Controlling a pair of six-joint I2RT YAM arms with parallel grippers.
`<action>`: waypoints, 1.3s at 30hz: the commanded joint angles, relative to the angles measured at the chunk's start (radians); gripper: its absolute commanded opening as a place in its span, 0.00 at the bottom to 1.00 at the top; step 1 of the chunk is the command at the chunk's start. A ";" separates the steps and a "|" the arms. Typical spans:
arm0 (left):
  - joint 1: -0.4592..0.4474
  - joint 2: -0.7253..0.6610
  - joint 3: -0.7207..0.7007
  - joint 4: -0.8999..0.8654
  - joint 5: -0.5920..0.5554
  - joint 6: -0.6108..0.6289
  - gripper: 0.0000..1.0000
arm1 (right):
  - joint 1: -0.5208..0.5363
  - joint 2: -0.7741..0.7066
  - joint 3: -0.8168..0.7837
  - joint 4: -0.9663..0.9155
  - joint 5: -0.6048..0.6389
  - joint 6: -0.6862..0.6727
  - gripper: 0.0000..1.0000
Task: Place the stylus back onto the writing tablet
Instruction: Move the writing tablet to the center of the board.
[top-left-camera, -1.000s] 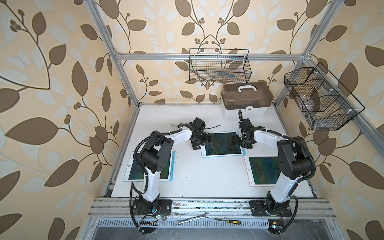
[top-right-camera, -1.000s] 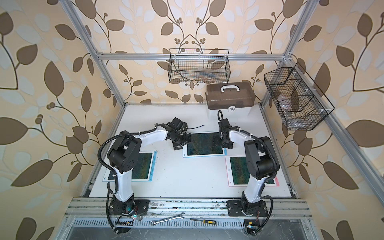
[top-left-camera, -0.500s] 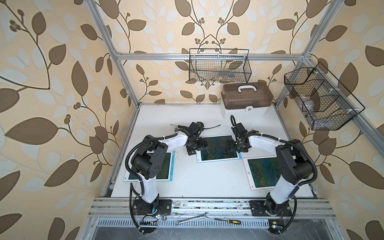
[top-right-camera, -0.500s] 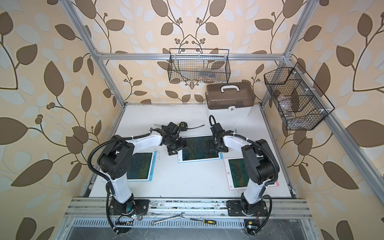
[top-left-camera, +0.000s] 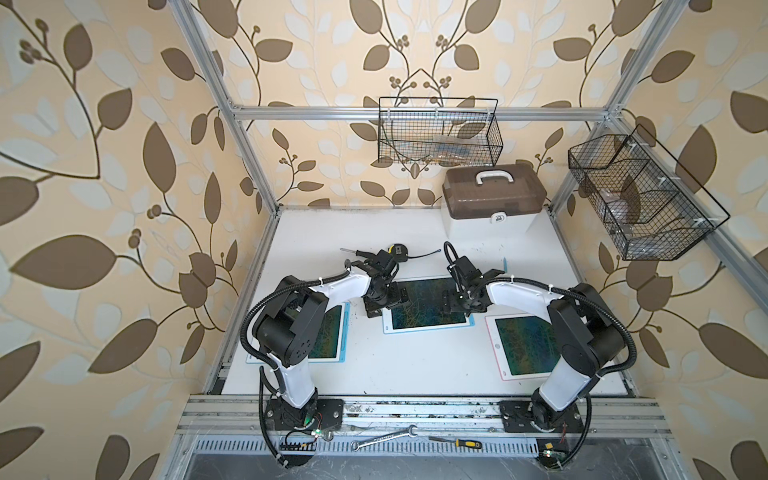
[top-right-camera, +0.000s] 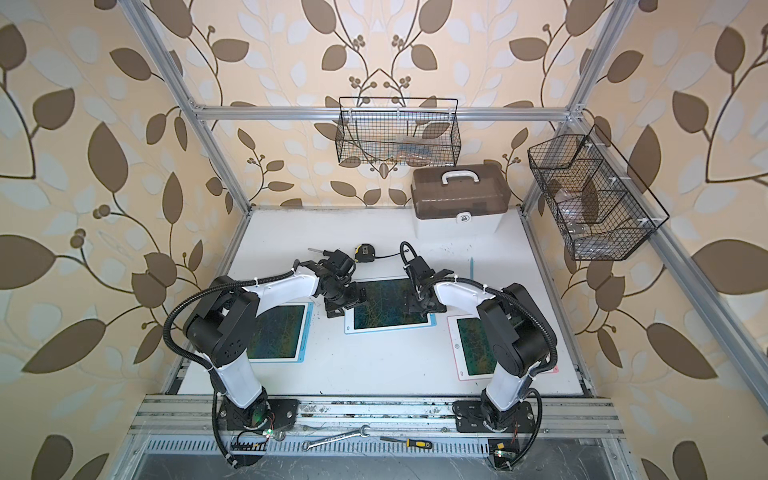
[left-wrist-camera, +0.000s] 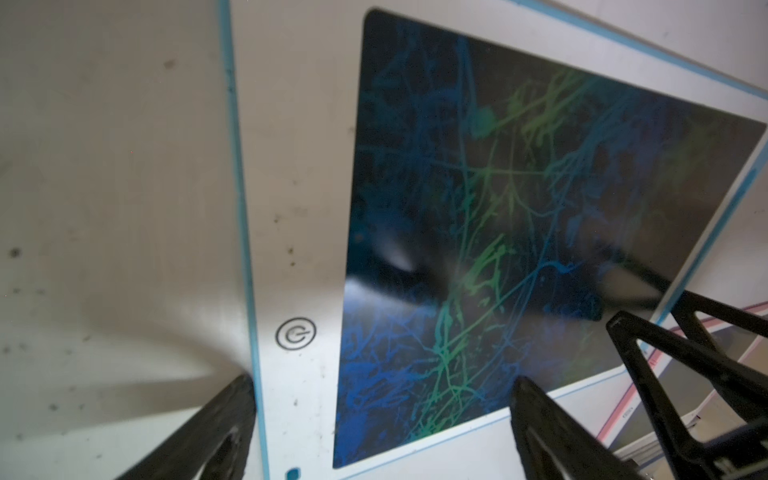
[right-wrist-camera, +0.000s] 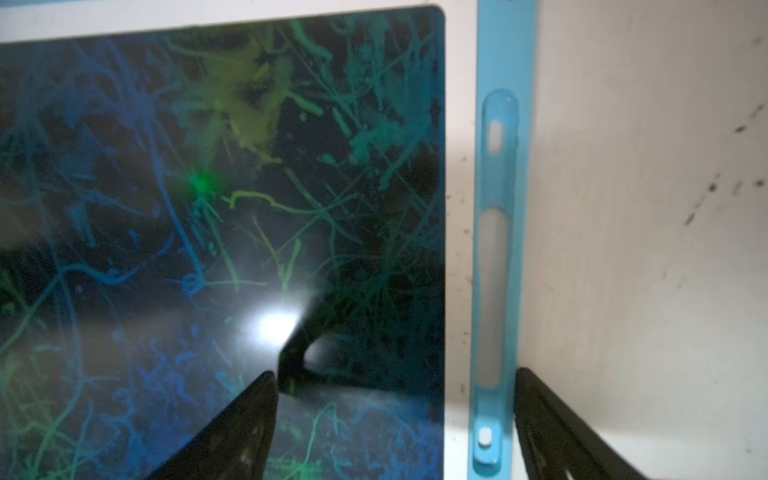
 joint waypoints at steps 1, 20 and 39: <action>-0.023 -0.004 -0.047 -0.015 0.064 0.015 0.96 | 0.072 0.038 -0.084 -0.024 -0.226 0.088 0.87; -0.019 -0.106 -0.153 -0.074 0.047 0.025 0.98 | 0.147 -0.067 -0.145 -0.102 -0.208 0.133 0.88; 0.072 -0.064 -0.022 -0.125 0.015 0.096 0.99 | -0.091 -0.060 0.011 -0.119 -0.222 0.030 0.91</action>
